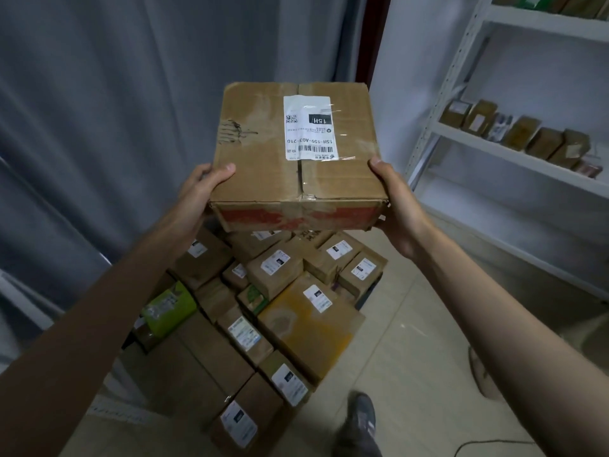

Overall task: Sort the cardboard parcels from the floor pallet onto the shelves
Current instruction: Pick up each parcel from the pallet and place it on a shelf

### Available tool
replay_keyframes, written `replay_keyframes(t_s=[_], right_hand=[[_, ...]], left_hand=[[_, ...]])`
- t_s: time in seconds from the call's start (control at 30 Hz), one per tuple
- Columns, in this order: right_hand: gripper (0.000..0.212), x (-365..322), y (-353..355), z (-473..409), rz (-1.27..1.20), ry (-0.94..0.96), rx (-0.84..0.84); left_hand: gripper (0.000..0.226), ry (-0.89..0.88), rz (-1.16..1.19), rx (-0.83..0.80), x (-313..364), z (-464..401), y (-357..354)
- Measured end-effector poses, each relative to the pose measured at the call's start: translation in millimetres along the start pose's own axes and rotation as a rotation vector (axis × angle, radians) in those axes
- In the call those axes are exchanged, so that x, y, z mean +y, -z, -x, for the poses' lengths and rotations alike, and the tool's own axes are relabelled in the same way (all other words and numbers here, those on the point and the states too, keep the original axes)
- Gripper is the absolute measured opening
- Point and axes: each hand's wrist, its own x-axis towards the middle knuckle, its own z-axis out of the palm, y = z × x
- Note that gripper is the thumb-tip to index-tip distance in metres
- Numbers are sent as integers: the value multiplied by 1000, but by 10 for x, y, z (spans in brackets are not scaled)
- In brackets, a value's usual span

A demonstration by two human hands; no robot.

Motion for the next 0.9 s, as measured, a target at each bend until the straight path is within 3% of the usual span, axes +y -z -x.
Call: replay_keyframes(t_s=[0.17, 0.5, 0.6, 0.7, 0.9], right_hand=[[61, -102, 343, -691, -16, 11, -17], [51, -162, 1140, -2186, -13, -32, -155], [40, -51, 1293, -2466, -9, -57, -206], [48, 98, 1349, -2651, -3, -115, -252], [30, 551, 1246, -2824, 46, -239, -335]], left_hand=[[54, 17, 20, 48, -3, -628, -373], [80, 81, -29, 177, -223, -1590, -1296], [89, 121, -26, 236, -382, -1669, -1483], [91, 169, -1, 314, -588, -1626, -1591], [83, 293, -5, 424, -1094, -1426, -1558]])
